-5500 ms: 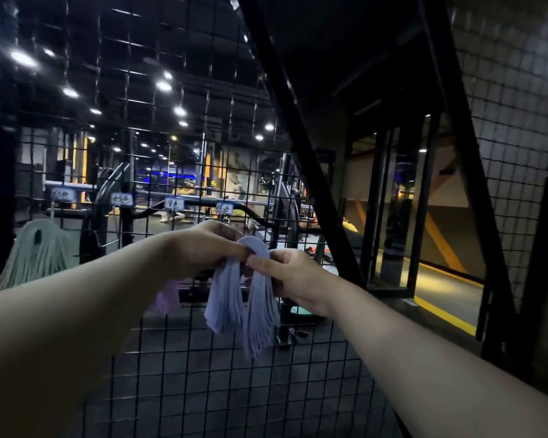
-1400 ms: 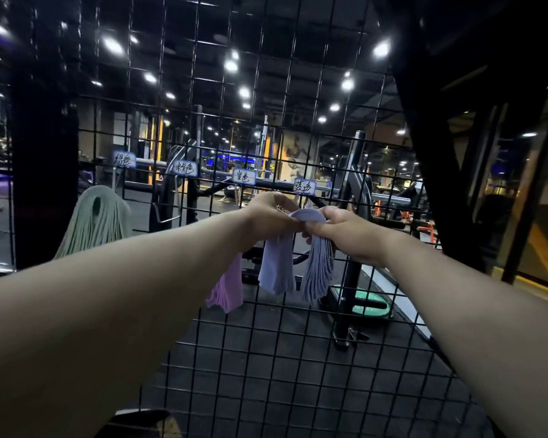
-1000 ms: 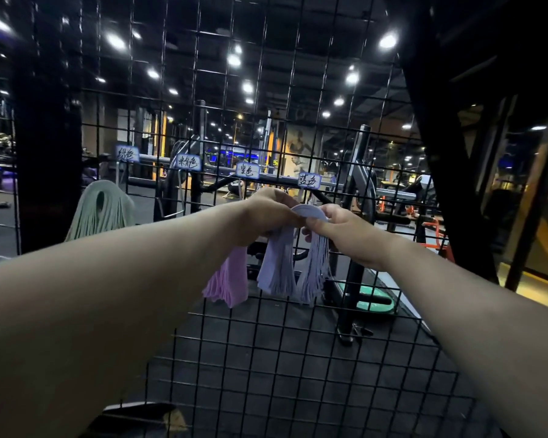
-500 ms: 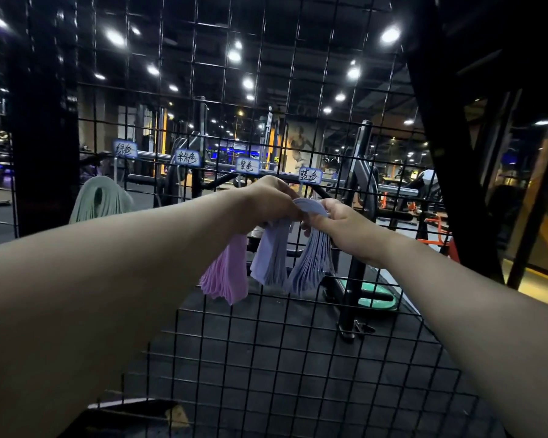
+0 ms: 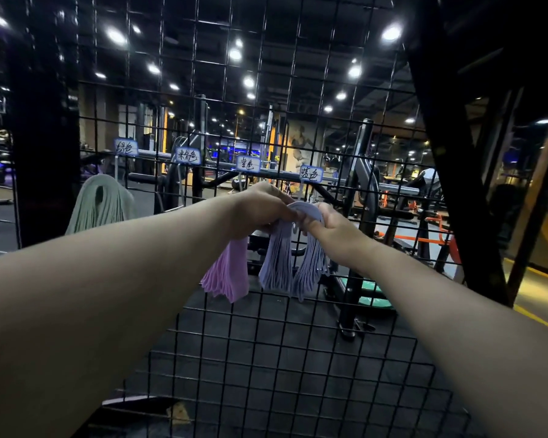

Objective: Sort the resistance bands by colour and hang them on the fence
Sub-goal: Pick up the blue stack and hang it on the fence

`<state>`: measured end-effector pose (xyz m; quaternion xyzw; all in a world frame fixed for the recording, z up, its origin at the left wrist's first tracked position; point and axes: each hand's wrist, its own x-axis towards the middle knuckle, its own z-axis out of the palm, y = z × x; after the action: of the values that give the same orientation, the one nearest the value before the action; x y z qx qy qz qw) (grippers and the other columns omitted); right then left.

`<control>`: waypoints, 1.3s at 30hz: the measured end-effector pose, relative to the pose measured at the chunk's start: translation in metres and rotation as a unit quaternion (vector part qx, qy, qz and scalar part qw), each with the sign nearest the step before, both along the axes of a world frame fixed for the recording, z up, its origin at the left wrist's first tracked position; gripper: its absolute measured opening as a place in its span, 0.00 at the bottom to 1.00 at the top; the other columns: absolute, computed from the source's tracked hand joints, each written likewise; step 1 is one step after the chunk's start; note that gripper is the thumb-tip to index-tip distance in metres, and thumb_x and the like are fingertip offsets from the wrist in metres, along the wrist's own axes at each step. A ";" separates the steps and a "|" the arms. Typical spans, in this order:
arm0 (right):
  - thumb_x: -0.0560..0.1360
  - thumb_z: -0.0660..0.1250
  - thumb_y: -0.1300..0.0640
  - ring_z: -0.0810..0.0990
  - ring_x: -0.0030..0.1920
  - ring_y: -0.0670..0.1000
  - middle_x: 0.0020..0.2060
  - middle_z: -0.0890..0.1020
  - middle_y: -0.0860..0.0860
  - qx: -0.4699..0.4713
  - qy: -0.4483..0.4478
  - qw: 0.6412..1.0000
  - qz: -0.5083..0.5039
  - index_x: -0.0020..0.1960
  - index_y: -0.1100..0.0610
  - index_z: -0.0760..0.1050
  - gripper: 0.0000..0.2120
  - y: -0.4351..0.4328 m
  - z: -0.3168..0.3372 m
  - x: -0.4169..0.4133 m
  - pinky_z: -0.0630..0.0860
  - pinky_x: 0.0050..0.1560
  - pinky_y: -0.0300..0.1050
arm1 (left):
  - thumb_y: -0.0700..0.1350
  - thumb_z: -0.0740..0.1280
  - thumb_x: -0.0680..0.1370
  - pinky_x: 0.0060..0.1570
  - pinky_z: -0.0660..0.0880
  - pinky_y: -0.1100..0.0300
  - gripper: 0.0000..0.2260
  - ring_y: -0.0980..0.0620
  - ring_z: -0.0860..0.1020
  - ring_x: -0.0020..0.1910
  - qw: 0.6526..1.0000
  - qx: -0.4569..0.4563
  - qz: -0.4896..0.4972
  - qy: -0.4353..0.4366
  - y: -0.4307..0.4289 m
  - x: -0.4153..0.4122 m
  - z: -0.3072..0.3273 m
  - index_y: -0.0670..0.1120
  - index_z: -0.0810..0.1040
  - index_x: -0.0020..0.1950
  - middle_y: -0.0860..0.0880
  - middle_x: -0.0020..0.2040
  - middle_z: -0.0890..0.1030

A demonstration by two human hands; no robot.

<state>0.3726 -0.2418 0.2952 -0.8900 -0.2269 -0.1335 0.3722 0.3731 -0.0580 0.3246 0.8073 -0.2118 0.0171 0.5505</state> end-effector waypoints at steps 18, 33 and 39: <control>0.85 0.54 0.50 0.77 0.55 0.55 0.58 0.77 0.54 0.007 -0.048 0.998 -0.029 0.71 0.51 0.66 0.16 0.013 -0.022 -0.015 0.73 0.54 0.49 | 0.33 0.60 0.81 0.38 0.75 0.68 0.13 0.59 0.79 0.37 0.987 -0.163 0.003 0.014 -0.015 -0.002 -0.041 0.35 0.77 0.64 0.49 0.44 0.81; 0.84 0.54 0.47 0.72 0.66 0.48 0.68 0.73 0.50 0.029 -0.050 0.998 -0.020 0.79 0.55 0.59 0.25 0.012 -0.030 -0.018 0.66 0.58 0.35 | 0.58 0.67 0.78 0.73 0.66 0.47 0.24 0.44 0.69 0.72 0.985 -0.169 0.043 0.008 -0.024 -0.002 -0.058 0.55 0.70 0.74 0.43 0.74 0.69; 0.81 0.60 0.44 0.73 0.60 0.44 0.61 0.70 0.46 0.106 0.007 0.994 -0.008 0.80 0.55 0.55 0.32 0.006 -0.036 -0.021 0.70 0.63 0.40 | 0.49 0.65 0.81 0.57 0.79 0.45 0.19 0.44 0.79 0.59 0.969 -0.244 0.042 -0.010 -0.028 -0.023 -0.081 0.56 0.69 0.71 0.42 0.66 0.74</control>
<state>0.3517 -0.2361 0.2587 -0.8482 -0.2014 -0.1540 0.4651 0.3502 -0.0864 0.2434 0.6563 -0.1724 0.0992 0.7278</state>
